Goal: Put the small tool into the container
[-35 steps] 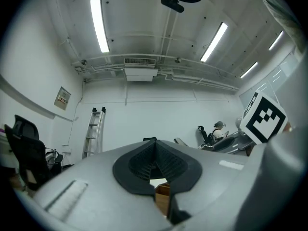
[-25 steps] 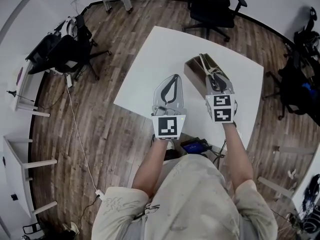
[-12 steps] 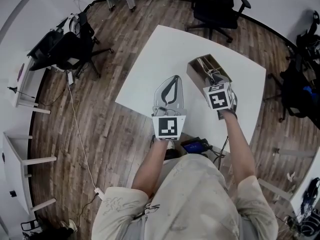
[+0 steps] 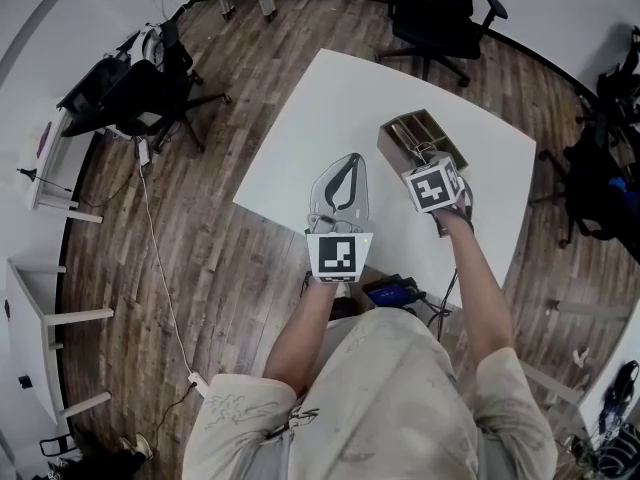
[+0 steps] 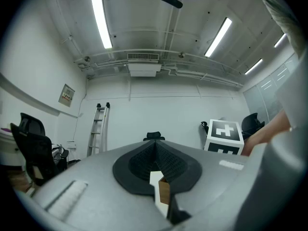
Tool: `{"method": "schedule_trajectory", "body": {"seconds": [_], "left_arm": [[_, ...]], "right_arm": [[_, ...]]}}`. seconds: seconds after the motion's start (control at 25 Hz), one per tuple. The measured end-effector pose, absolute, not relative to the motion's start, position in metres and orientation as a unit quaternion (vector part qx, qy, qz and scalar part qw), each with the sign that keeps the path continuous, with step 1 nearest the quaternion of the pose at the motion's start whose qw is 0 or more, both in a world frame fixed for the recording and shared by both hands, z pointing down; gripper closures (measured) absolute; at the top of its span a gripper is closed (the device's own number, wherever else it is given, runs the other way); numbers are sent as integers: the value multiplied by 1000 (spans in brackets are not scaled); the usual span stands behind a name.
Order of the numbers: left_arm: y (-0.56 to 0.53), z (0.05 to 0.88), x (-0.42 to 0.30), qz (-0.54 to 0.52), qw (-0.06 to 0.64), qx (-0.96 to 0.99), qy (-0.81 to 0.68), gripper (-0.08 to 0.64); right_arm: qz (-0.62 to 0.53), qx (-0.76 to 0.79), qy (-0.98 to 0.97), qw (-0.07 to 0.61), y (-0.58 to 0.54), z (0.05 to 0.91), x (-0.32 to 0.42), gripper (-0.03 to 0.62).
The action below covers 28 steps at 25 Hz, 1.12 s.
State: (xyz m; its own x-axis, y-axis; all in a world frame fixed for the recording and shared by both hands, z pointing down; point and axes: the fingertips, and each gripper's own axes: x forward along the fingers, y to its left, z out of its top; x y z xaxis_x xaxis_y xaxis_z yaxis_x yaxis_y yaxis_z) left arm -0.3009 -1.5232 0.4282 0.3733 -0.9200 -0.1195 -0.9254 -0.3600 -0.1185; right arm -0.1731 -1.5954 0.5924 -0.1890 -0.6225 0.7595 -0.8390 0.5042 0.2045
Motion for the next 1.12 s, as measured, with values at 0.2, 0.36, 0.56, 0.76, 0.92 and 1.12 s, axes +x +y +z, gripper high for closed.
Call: {"method": "schedule_trajectory", "body": {"seconds": [0.2, 0.36, 0.56, 0.76, 0.92, 1.12], "left_arm": [[-1525, 434, -300, 12, 82, -824, 560, 554], [-1528, 422, -301, 8, 80, -826, 558, 554], [-1530, 424, -300, 9, 77, -826, 558, 554], [-1532, 427, -297, 7, 77, -828, 555, 554], [-1530, 429, -293, 7, 79, -829, 553, 554], [-1528, 427, -290, 7, 76, -829, 553, 554]], "right_arm": [[135, 475, -757, 427, -1600, 601, -174, 503], [139, 474, -755, 432, -1606, 589, -174, 502], [139, 473, -757, 429, -1608, 591, -171, 500], [136, 477, -758, 424, -1610, 592, -171, 499], [134, 479, -762, 414, -1608, 594, -170, 477], [130, 474, -771, 405, -1608, 591, -174, 467]]}}
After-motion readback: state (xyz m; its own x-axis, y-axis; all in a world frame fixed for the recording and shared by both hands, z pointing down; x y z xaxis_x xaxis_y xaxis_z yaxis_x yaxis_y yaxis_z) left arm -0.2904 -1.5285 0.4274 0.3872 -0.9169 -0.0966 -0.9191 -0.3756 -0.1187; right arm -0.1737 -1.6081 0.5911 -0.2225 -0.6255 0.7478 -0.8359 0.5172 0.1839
